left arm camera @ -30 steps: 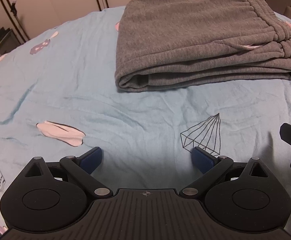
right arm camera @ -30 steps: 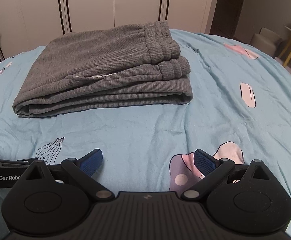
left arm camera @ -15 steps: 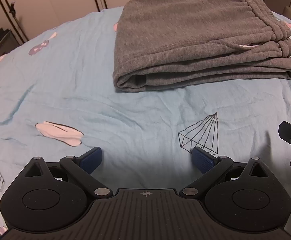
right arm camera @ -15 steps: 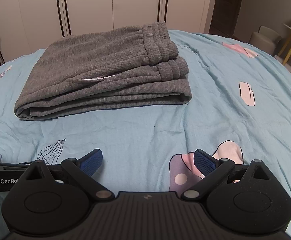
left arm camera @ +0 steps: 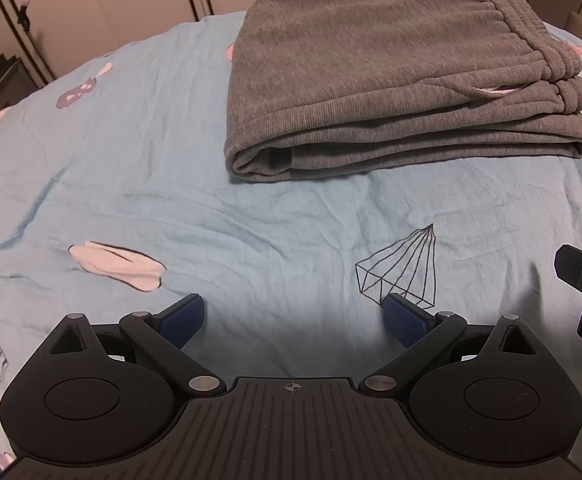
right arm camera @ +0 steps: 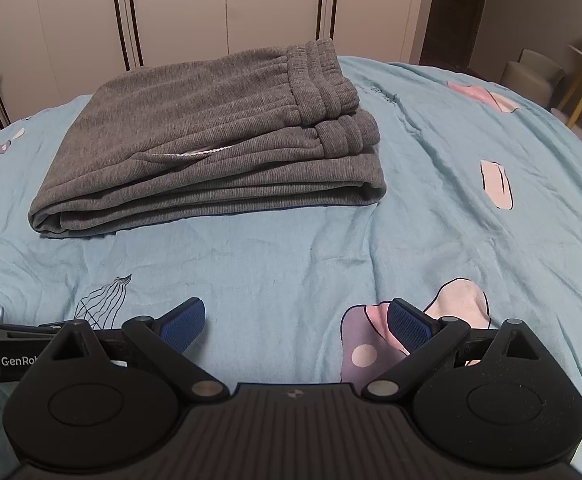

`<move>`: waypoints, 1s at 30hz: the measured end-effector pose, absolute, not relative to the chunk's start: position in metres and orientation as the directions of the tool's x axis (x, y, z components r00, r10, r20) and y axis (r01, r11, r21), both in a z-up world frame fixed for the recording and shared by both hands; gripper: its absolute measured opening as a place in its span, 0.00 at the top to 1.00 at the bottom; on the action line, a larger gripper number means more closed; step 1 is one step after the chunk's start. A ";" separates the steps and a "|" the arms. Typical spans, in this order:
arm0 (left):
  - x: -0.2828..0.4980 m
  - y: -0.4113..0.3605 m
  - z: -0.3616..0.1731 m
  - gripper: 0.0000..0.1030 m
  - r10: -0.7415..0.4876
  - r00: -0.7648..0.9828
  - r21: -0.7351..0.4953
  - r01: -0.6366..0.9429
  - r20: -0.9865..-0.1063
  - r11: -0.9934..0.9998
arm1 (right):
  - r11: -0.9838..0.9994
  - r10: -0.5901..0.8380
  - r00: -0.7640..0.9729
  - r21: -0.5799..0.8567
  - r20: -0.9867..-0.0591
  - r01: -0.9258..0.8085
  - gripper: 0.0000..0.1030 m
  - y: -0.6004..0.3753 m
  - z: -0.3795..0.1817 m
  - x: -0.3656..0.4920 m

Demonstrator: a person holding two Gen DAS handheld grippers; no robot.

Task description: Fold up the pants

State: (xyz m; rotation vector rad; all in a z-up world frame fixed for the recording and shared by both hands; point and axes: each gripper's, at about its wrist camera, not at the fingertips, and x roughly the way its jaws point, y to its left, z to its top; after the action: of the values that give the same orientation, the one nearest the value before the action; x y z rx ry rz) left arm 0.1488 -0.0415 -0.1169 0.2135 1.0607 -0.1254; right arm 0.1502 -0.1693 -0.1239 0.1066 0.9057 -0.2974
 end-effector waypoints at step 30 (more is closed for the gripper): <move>0.149 -0.042 -0.118 0.03 -0.001 0.479 0.112 0.208 -0.878 0.972 | 0.955 -0.202 0.577 -0.029 -0.791 0.295 0.05 -0.169 -0.125 0.150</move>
State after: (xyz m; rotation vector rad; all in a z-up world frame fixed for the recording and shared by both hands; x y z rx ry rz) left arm 0.1486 -0.0424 -0.1182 0.2147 1.0661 -0.1292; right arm 0.1497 -0.1695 -0.1250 0.1102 0.9107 -0.2918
